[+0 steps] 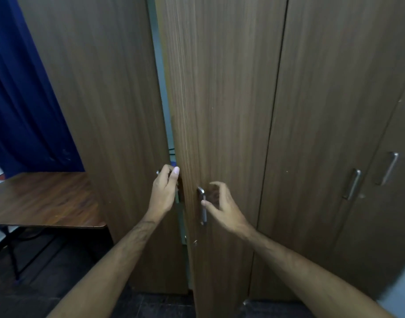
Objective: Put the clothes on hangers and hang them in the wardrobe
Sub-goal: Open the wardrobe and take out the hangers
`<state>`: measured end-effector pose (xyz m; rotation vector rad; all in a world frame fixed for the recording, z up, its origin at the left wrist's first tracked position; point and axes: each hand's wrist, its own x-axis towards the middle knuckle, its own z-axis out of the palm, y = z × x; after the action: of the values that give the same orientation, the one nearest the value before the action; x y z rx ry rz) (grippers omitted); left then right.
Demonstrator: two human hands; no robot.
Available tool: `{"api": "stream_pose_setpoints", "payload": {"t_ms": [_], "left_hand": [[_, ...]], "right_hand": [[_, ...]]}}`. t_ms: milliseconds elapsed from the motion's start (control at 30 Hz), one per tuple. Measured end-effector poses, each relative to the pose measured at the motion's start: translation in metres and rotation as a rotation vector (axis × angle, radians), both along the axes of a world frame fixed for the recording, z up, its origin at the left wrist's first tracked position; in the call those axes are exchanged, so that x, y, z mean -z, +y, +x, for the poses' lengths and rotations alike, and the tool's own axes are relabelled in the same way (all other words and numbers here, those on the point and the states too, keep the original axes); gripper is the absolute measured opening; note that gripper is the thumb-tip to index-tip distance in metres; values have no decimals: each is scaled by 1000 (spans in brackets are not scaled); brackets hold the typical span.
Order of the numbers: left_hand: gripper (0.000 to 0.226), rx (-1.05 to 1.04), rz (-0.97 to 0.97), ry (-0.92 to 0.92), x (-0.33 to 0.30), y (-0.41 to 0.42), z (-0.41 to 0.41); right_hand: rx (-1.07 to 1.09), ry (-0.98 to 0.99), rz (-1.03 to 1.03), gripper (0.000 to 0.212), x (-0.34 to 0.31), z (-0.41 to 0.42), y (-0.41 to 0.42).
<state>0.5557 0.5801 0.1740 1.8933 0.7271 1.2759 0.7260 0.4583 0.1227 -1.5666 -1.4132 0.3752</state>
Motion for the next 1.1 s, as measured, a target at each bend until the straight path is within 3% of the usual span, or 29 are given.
{"api": "stream_pose_setpoints", "payload": {"t_ms": [100,267,400,467,500,633,700,933,1100], "left_hand": [[37,64,24,-43,-2,-27,2],[41,117,201,-31,0,-79,15],[23,196,396,79,-6,-124,42],[10,284,398,123,-10,-150,65],[12,327,382,139,-11,-164,79],[71,295,352,219,-6,-211,137],[84,283,386,249,-4,-233,165],[77,255,308,182,-2,-269,181],[85,222,347,324,-13,-261,155]], "right_hand": [[100,-121,192,81,-21,7,-33],[50,-241,267,97,-60,7,-70],[118,-188,359,93,-74,17,-104],[158,-135,392,86,-76,31,-128],[169,-120,391,82,-77,41,-141],[221,-143,287,73,-87,89,-202],[258,-158,246,72,-93,116,-227],[232,-243,202,63,-105,120,-252],[243,-313,304,75,-97,99,-248]]}}
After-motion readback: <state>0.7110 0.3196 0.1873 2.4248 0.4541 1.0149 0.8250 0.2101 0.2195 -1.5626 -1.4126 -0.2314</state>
